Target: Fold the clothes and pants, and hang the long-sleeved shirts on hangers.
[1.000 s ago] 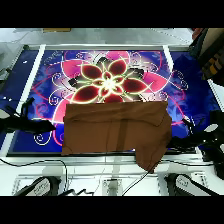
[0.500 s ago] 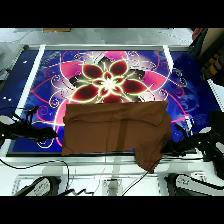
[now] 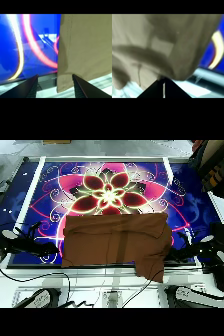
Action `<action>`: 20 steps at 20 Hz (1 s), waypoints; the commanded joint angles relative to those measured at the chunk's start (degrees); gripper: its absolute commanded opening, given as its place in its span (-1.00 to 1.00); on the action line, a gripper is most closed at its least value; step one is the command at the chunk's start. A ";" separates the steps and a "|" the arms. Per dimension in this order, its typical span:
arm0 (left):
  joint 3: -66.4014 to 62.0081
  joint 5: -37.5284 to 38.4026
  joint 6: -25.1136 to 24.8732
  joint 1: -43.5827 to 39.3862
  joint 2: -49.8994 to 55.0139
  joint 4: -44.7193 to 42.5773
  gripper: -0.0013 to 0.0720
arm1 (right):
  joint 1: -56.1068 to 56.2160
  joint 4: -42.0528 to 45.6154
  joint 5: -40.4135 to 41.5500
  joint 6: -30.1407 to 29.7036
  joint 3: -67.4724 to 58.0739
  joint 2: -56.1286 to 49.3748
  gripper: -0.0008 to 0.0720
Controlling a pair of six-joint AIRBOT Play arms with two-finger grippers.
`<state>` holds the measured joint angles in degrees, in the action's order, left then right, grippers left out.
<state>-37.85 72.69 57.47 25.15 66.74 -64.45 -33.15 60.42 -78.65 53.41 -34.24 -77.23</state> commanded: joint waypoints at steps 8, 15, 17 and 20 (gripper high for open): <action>8.35 1.36 0.02 -1.40 0.92 4.42 0.36 | 9.68 -6.88 8.85 -3.13 -2.95 13.97 -0.95; 11.08 0.31 -2.89 -6.05 0.83 4.55 -0.90 | 14.73 -10.45 9.27 -2.99 -3.04 14.38 -0.95; 8.41 1.81 -2.89 -5.99 0.31 4.55 -0.91 | 15.67 -11.82 9.25 -3.02 -3.58 14.75 -0.95; -0.94 6.23 -2.86 -5.99 -0.76 5.11 -0.91 | 16.04 -15.56 9.66 -3.19 -6.67 16.57 -0.95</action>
<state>-32.77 75.75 54.83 19.38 66.74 -59.88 -17.87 48.45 -69.56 50.35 -38.83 -61.89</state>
